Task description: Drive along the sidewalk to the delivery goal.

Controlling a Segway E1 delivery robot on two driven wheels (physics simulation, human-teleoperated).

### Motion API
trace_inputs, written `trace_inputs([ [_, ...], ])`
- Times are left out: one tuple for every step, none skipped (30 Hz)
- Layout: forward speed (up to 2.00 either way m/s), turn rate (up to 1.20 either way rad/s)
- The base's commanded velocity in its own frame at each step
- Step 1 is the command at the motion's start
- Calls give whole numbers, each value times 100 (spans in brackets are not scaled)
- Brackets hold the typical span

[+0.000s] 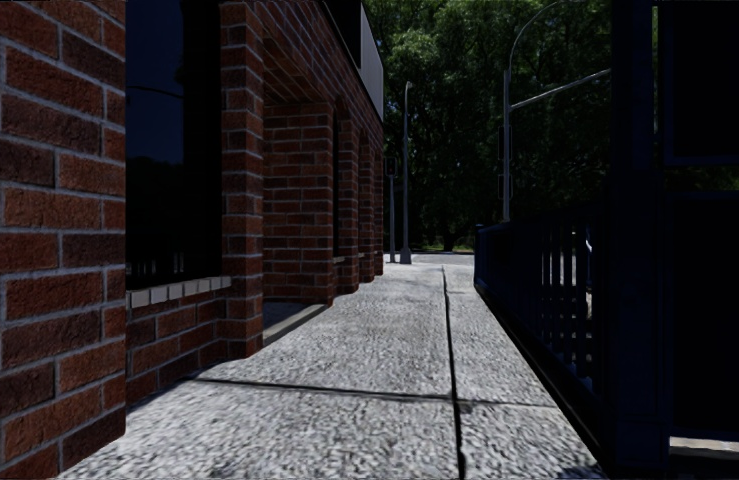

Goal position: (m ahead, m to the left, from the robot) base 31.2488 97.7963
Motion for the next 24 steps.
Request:
trace_inputs([
  [200,0],
  [200,0],
  [200,0],
  [200,0],
  [200,0],
  [200,0],
  [200,0],
  [200,0],
  [200,-12],
  [200,-41],
  [200,-57],
  [200,-104],
  [200,-120],
  [200,-120],
  [200,-120],
  [200,-120],
  [200,-120],
  [200,-120],
  [200,-114],
  [200,0],
  [200,0],
  [200,0],
  [200,0],
  [200,0],
])
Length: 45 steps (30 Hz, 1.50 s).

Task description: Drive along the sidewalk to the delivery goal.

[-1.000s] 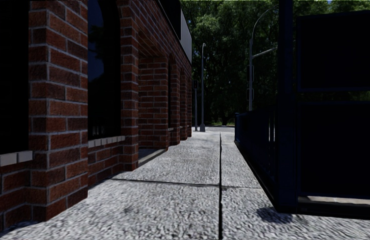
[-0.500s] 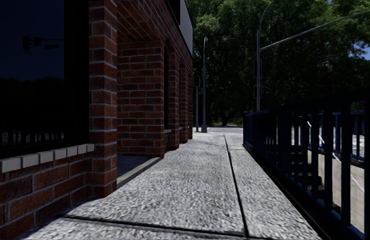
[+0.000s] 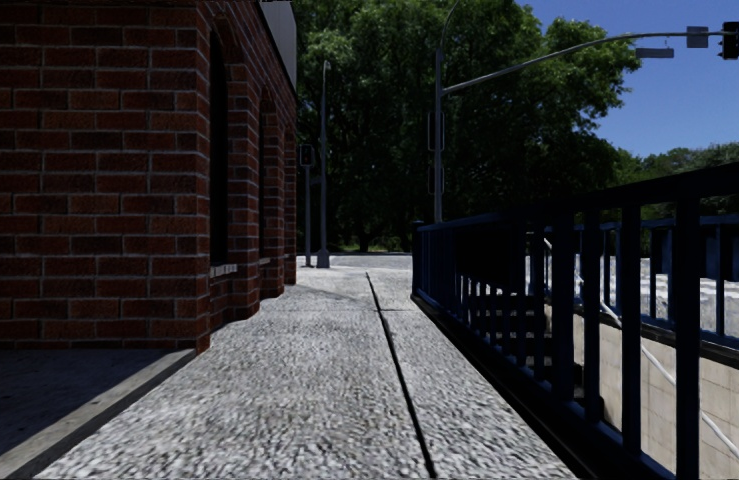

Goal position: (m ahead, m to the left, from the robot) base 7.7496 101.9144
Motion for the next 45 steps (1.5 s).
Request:
trace_inputs([
  [200,0],
  [200,0],
  [200,0],
  [200,0],
  [200,0],
  [200,0],
  [200,0],
  [200,0],
  [200,37],
  [200,64],
  [200,86],
  [200,97],
  [200,100],
  [200,100],
  [200,54],
  [200,5],
  [200,0],
  [200,0],
  [200,0],
  [200,0],
  [200,0],
  [200,0],
  [200,0],
  [200,0],
  [200,0],
  [200,0],
  [200,0],
  [200,0],
  [200,0],
  [200,0],
  [200,0],
  [200,0],
  [200,0],
  [200,0],
  [200,0],
  [200,0],
  [200,0],
  [200,10],
  [200,57],
  [200,69],
  [200,20],
  [200,0],
  [200,0],
  [200,0],
  [200,0],
])
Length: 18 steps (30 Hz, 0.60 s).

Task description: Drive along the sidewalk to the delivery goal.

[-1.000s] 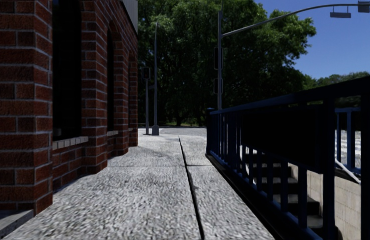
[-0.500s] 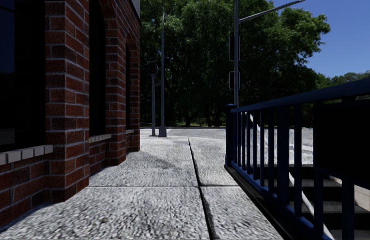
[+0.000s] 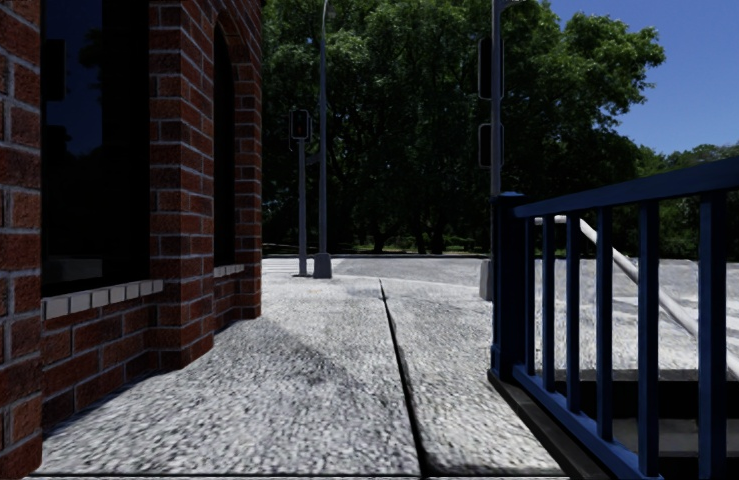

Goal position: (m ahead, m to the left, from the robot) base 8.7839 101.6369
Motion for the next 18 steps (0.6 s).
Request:
trace_inputs([
  [200,0],
  [200,0],
  [200,0],
  [200,0],
  [200,0],
  [200,0],
  [200,0],
  [200,0],
  [200,0],
  [200,0],
  [200,0],
  [200,0],
  [200,0],
  [200,0],
  [200,0],
  [200,0],
  [200,0],
  [200,0],
])
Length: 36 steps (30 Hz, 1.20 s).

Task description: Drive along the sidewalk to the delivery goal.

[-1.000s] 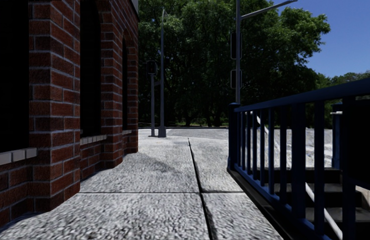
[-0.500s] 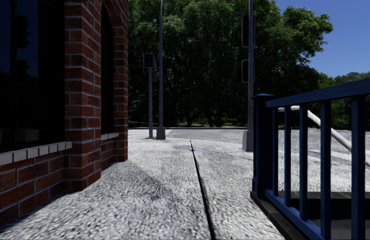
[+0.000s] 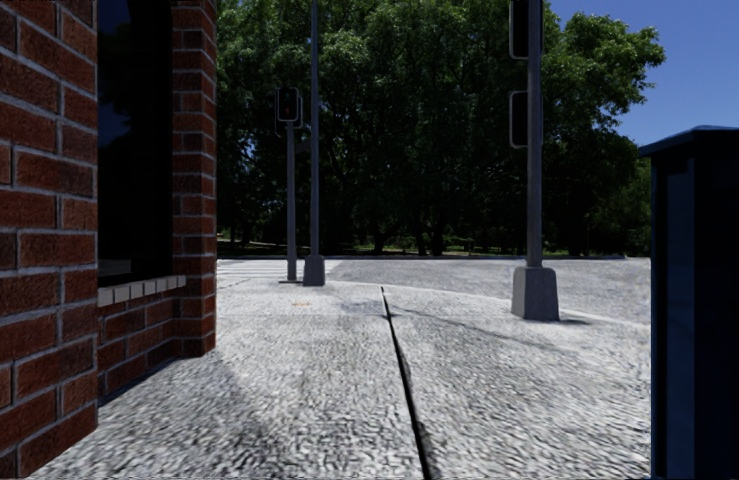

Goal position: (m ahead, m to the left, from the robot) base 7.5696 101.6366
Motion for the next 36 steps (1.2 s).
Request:
trace_inputs([
  [200,0],
  [200,0],
  [200,0],
  [200,0],
  [200,0],
  [200,0],
  [200,0],
  [200,0],
  [200,0],
  [200,0],
  [200,0],
  [200,0],
  [200,0],
  [200,0],
  [200,0],
  [200,0],
  [200,0],
  [200,0],
  [200,0],
  [200,0],
  [200,0],
  [200,0],
  [200,0],
  [200,0],
  [200,0],
  [200,0],
  [200,0],
  [200,0],
  [200,0],
  [200,0],
  [200,0],
  [200,0],
  [200,0],
  [200,0],
  [200,0],
  [200,4],
])
